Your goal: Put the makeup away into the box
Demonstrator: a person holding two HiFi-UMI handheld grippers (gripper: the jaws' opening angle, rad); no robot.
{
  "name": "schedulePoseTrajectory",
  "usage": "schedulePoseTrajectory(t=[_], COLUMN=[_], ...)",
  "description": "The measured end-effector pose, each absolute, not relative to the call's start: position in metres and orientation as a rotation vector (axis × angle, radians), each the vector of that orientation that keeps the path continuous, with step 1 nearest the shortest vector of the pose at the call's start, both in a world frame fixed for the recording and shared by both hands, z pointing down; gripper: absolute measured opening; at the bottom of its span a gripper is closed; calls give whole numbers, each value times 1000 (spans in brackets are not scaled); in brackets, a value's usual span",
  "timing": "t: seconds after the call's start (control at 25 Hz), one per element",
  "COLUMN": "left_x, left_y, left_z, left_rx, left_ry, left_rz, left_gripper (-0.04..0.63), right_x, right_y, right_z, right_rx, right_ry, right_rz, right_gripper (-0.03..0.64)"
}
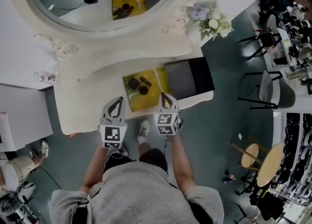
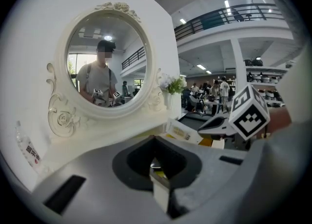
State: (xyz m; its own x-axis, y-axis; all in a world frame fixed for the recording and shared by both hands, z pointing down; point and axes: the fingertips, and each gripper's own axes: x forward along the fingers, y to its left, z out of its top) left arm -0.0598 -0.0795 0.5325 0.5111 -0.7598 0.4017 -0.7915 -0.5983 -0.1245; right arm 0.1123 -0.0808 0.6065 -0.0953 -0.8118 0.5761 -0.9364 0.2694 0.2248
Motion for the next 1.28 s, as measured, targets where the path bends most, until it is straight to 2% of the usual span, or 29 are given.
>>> schedulePoseTrajectory(t=[0.52, 0.56, 0.6, 0.64, 1.28], left_x=[-58, -59, -59, -59, -53], left_y=[-83, -83, -82, -82, -74], left_z=[546, 547, 547, 548, 526], left_rx=[2624, 2622, 2620, 2618, 2650], left_ry=[-1372, -1373, -1375, -1376, -1436], left_rz=[680, 680, 681, 682, 647], left_gripper=[3, 3, 3, 3, 3], right_x=[93, 91, 89, 87, 93], right_y=[-78, -77, -77, -76, -76], right_z=[632, 633, 635, 637, 609], right_rx=[1476, 1473, 1465, 1457, 1510], right_ry=[-1942, -1955, -1970, -1982, -2063], right_rz=[273, 287, 306, 324, 336], right_gripper=[17, 55, 174, 224, 225])
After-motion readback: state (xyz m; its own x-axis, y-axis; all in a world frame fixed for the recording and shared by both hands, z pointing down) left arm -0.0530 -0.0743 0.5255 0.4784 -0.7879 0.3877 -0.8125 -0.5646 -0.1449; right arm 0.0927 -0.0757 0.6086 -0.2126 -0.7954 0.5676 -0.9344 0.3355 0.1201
